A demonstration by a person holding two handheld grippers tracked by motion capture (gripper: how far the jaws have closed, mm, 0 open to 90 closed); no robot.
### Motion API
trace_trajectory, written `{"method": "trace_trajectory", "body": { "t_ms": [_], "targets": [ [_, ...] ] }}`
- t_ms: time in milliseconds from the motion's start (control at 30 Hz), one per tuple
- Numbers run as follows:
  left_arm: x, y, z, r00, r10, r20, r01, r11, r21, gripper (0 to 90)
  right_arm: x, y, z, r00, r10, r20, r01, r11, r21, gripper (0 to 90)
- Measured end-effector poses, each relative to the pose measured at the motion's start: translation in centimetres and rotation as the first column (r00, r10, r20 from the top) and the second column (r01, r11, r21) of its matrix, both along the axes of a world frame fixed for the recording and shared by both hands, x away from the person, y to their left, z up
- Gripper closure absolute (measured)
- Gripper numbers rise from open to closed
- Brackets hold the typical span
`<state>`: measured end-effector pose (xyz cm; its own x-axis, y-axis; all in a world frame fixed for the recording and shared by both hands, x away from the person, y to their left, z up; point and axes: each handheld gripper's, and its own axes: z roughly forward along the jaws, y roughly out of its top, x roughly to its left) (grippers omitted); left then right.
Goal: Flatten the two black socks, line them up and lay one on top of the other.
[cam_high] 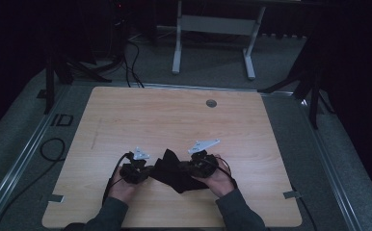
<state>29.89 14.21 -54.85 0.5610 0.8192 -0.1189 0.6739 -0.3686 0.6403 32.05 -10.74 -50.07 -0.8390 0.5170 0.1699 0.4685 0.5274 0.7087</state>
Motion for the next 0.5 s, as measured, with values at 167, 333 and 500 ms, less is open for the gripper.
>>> {"method": "trace_trajectory", "body": {
  "t_ms": [167, 333, 500],
  "targets": [
    [0.0, 0.0, -0.1, 0.9999, 0.010, -0.005, -0.010, 1.0000, -0.002, 90.0, -0.1, 0.1, 0.7, 1.0000, -0.003, 0.008, 0.003, 1.000, 0.006, 83.8],
    [0.0, 0.0, -0.1, 0.9999, 0.016, -0.006, -0.016, 0.9998, -0.010, 90.0, -0.3, 1.0, 0.6, 0.9999, 0.011, 0.005, -0.011, 1.000, 0.012, 83.7],
    [0.0, 0.1, -0.2, 0.9998, 0.017, -0.011, -0.017, 0.9997, -0.018, 90.0, 0.0, 1.9, -0.7, 0.9997, -0.004, -0.025, 0.004, 1.000, 0.004, 83.7]
  ]
}}
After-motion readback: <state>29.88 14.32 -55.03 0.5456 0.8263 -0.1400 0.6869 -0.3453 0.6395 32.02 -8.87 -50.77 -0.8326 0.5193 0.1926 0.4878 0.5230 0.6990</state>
